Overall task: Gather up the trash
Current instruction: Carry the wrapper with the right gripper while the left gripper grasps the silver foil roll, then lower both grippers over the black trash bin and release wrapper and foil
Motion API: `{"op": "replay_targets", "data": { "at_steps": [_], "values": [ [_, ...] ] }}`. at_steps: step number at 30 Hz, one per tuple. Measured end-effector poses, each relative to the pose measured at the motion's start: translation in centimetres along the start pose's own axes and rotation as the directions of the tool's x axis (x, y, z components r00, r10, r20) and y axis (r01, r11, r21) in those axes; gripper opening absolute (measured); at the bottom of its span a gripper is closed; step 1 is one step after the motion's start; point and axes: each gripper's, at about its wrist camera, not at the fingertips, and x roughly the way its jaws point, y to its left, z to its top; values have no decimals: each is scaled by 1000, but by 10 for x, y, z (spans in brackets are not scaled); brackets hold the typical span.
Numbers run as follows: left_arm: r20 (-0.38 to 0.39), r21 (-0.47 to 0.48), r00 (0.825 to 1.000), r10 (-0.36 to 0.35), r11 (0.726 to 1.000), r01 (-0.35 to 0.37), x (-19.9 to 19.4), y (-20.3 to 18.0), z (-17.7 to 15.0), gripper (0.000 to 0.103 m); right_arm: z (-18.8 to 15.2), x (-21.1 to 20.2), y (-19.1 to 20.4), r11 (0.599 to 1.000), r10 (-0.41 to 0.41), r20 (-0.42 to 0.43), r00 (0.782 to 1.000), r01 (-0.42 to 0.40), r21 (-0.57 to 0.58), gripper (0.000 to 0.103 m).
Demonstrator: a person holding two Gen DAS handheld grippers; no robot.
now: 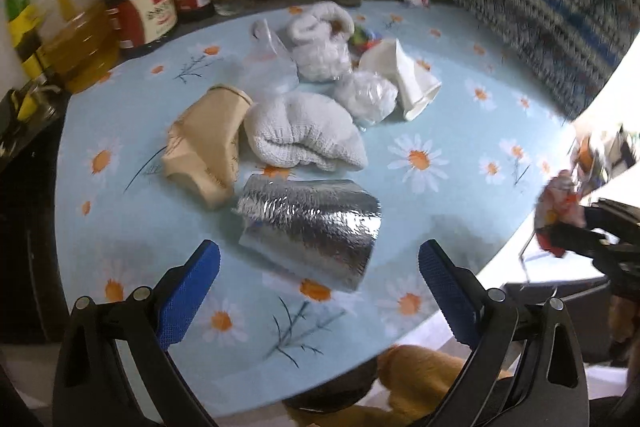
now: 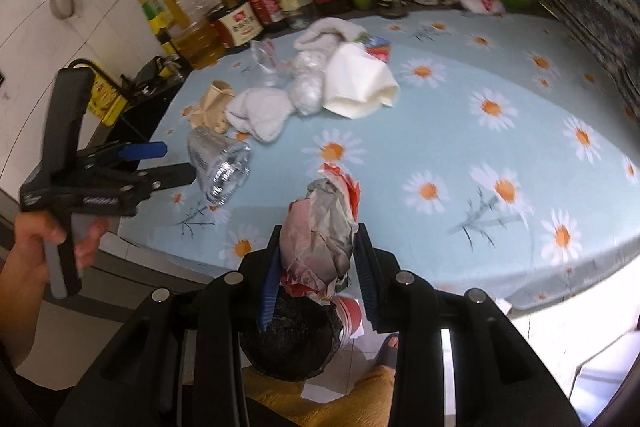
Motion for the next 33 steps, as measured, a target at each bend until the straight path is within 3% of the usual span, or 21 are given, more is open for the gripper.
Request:
{"op": "replay_targets", "data": {
  "at_steps": [5,11,14,16,26,33],
  "values": [
    [-35,58,998,49,997,-47,24,3,7,96,-11,-3,-8,999,-19,-1,1000,19,43,36],
    [-42,80,998,46,996,-43,36,8,11,95,-16,-3,-10,997,-31,-8,999,31,68,36],
    [-48,109,997,57,993,-51,38,4,11,78,-17,-1,-11,997,-30,-14,999,31,73,36],
    [-45,114,997,60,992,-55,38,4,9,76,-17,0,-9,997,-28,-14,1000,29,70,36],
    [-6,82,1000,29,996,-29,18,2,4,73,-13,1,-1,999,-11,-8,1000,12,39,36],
    [27,18,1000,-12,1000,12,-10,-3,-18,73,-9,4,14,1000,16,-11,1000,-17,-13,36]
  ]
}}
